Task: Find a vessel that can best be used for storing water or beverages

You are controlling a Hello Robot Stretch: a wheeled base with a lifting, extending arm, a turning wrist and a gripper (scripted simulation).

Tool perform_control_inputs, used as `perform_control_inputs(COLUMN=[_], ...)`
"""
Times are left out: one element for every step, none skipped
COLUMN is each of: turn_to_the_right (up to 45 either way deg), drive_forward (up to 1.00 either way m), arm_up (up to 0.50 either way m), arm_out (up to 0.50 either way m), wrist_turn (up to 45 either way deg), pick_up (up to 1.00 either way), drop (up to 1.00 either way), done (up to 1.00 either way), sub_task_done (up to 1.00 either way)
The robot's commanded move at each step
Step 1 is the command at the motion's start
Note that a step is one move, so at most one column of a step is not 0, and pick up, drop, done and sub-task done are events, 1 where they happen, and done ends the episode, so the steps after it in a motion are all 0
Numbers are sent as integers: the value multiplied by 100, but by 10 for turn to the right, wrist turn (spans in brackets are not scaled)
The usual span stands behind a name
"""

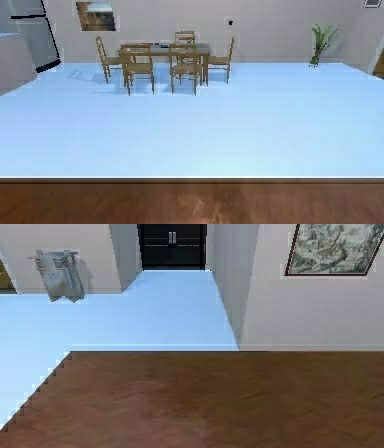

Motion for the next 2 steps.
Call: perform_control_inputs(turn_to_the_right=[-330, -30], drive_forward=[0, 0], arm_up=[0, 0], arm_out=[0, 0], wrist_turn=[0, 0], pick_up=[0, 0], drop=[0, 0], done=[0, 0], sub_task_done=[0, 0])
